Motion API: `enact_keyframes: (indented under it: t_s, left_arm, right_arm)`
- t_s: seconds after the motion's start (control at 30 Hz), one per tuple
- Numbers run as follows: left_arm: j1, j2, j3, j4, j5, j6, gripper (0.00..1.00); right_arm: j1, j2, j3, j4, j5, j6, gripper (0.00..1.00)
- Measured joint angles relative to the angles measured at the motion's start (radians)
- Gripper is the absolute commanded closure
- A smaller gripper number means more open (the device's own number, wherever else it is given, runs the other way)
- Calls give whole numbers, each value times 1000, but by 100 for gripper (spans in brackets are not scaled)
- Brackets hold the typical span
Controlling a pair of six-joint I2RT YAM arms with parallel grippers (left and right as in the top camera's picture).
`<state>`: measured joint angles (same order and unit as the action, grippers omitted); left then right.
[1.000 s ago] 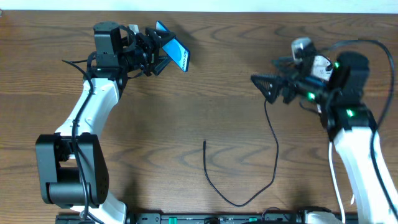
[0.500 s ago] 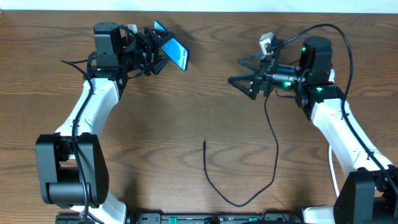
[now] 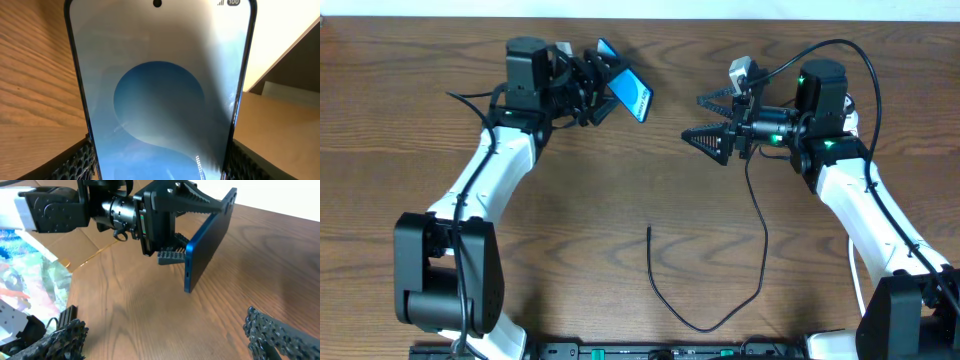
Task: Plug charger to phone and switch on socket
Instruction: 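Raise the right arm and move its gripper toward the held phone, then close the right gripper on the phone's side edge beside the left gripper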
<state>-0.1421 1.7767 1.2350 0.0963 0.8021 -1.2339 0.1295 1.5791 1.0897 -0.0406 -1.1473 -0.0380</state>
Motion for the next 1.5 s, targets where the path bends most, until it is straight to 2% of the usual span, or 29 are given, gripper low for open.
enact_keyframes:
  t_s: [0.2, 0.4, 0.77, 0.97, 1.5]
  left_arm:
    - [-26, 0, 0, 0, -28, -2, 93]
    - [-37, 0, 0, 3, -58, -28, 92]
    - [-74, 0, 0, 6, -111, -96, 93]
    - [-88, 0, 0, 6, -114, -125, 93]
    - [-138, 0, 0, 6, -121, -193, 92]
  right_arm:
    - [0, 0, 0, -5, 20, 13, 1]
    - [8, 0, 2, -30, 148, 96, 1]
    - [179, 0, 2, -27, 394, 160, 1]
    - [204, 0, 2, -24, 509, 204, 1]
    - [204, 0, 2, 8, 599, 298, 1]
